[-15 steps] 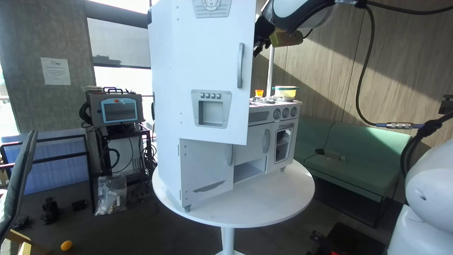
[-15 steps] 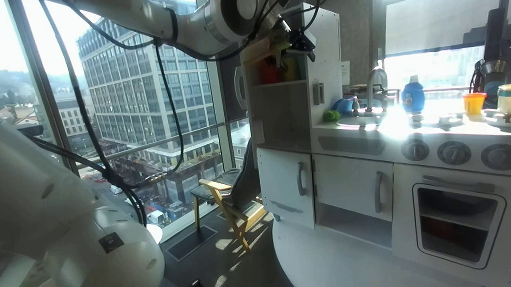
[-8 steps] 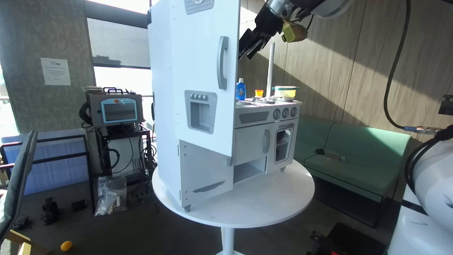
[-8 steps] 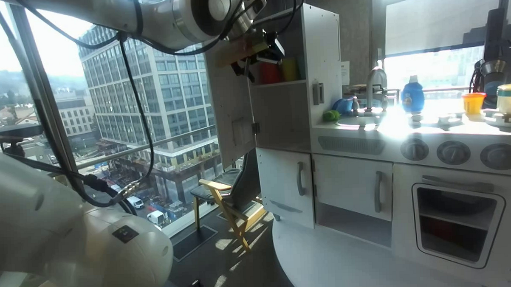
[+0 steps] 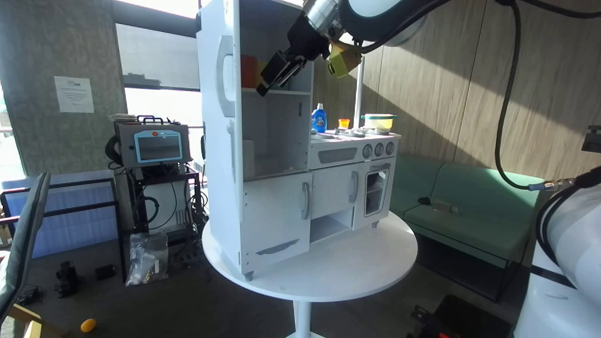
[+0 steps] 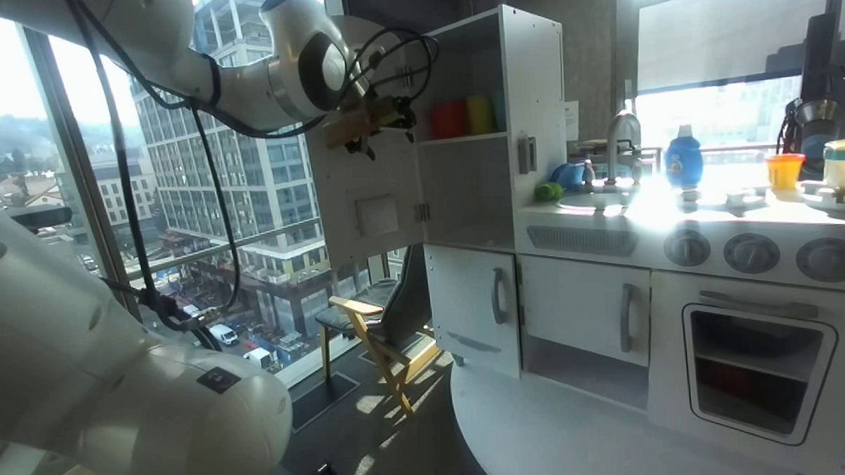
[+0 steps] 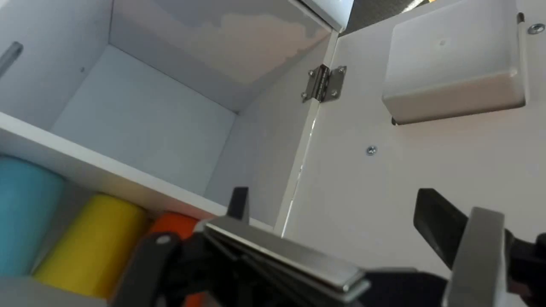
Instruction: Open all the cabinet doors
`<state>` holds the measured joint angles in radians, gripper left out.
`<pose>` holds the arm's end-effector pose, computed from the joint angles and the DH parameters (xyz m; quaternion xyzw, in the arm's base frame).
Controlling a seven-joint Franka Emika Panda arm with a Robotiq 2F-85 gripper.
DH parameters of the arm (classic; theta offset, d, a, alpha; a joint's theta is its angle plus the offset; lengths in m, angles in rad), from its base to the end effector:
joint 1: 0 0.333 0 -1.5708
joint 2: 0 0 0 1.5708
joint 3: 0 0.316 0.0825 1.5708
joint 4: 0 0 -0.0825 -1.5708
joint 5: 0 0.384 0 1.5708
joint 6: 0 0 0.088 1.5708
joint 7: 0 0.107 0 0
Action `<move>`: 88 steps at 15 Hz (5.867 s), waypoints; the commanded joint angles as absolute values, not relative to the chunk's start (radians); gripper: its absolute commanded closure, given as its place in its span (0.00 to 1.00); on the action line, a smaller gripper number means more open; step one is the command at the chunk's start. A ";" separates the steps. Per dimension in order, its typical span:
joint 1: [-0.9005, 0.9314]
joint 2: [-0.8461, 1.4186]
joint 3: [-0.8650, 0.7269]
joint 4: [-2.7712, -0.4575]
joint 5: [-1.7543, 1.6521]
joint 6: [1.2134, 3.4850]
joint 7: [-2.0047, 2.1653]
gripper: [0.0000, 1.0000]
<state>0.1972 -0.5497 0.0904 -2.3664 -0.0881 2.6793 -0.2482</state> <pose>0.4160 0.1344 0.6280 0.8664 0.2704 0.4167 0.0503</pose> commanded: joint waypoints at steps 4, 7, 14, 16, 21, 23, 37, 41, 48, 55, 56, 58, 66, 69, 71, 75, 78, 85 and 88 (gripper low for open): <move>0.089 -0.515 0.142 -2.342 -0.227 2.600 -0.181 0.00; 0.056 -0.548 0.122 -2.371 -0.291 2.514 -0.204 0.00; 0.027 -0.535 0.098 -2.423 -0.365 2.305 -0.209 0.00; 0.044 -0.526 0.091 -2.423 -0.345 2.314 -0.200 0.00; 0.077 -0.505 0.063 -2.403 -0.285 2.274 -0.252 0.00; 0.112 -0.473 0.011 -2.421 -0.218 2.282 -0.347 0.00; 0.176 -0.249 -0.236 -2.577 0.153 2.696 -0.964 0.00; 0.174 -0.236 -0.218 -2.591 0.224 2.819 -1.113 0.00; 0.190 -0.176 -0.192 -2.574 0.164 3.047 -1.105 0.00; 0.129 -0.107 -0.130 -2.569 0.057 3.221 -1.069 0.00; 0.126 -0.112 -0.127 -2.573 0.051 3.232 -1.072 0.00; 0.117 -0.126 -0.116 -2.584 0.045 3.252 -1.081 0.00; -0.023 -0.025 -0.090 -2.526 -0.186 3.226 -0.939 0.00; -0.021 -0.084 -0.079 -2.557 -0.239 3.132 -0.878 0.00; -0.042 -0.137 -0.064 -2.586 -0.305 3.033 -0.829 0.00; 0.000 -0.310 -0.042 -2.676 -0.324 2.765 -0.792 0.00; 0.092 -0.420 -0.057 -2.745 -0.242 2.665 -0.891 0.00; 0.302 -0.474 -0.038 -2.755 -0.114 2.500 -1.035 0.00; 0.368 -0.450 -0.010 -2.755 -0.084 2.545 -1.076 0.00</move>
